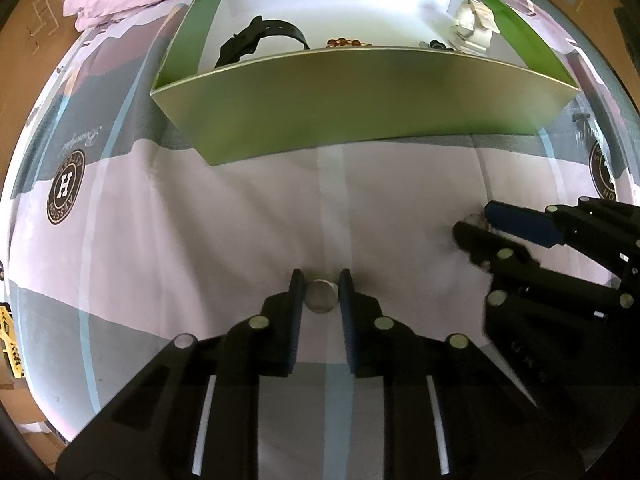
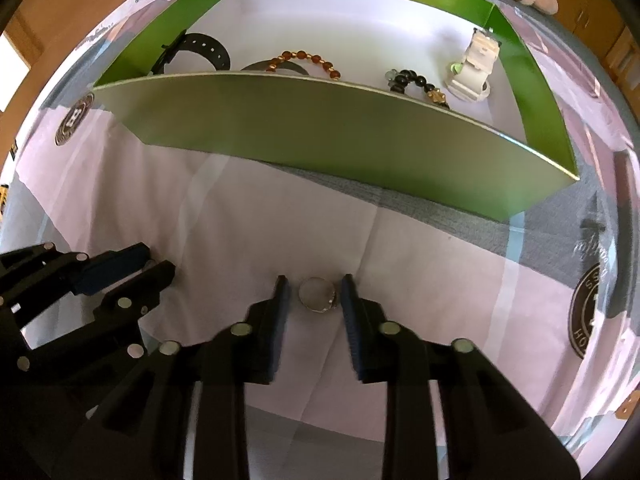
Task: Organize jewelry
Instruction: 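Carry the silver ring into the green box with the right tool and release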
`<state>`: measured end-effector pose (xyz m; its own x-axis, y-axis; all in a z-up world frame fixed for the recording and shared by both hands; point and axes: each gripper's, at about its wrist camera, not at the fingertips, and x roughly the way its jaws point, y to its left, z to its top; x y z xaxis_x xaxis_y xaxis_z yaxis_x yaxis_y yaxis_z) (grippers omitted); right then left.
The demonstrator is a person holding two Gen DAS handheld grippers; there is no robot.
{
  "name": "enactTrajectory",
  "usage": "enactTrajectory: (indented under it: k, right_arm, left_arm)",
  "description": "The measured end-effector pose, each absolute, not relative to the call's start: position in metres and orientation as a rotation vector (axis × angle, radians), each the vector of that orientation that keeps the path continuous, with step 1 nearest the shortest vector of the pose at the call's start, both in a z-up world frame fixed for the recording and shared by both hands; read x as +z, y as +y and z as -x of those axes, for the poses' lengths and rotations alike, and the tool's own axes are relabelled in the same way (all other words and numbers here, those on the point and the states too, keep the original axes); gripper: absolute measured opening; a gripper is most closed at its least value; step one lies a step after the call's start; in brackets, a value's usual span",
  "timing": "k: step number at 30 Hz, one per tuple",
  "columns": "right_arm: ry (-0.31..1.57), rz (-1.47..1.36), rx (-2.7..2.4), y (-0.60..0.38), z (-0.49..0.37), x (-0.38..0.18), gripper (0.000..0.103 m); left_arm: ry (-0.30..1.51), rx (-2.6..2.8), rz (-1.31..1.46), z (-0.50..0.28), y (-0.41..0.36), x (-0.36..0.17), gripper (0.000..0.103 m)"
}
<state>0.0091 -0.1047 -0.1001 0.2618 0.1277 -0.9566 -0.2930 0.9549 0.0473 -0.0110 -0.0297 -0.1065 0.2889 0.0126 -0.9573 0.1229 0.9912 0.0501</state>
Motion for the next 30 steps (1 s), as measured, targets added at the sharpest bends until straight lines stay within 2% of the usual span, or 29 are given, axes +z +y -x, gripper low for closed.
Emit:
enactTrajectory:
  k: [13, 23, 30]
  right_arm:
    - [1.23, 0.062, 0.272, -0.128, -0.01, -0.077, 0.019]
    - [0.95, -0.163, 0.278, -0.181, -0.011, 0.0, 0.019]
    - [0.959, -0.298, 0.251, -0.197, -0.048, -0.008, 0.019]
  left_arm:
    - [1.26, -0.093, 0.026, 0.009, -0.001, -0.084, 0.017]
    - [1.079, -0.14, 0.144, -0.006, 0.028, -0.028, 0.017]
    - [0.968, -0.165, 0.158, -0.04, 0.022, -0.007, 0.017]
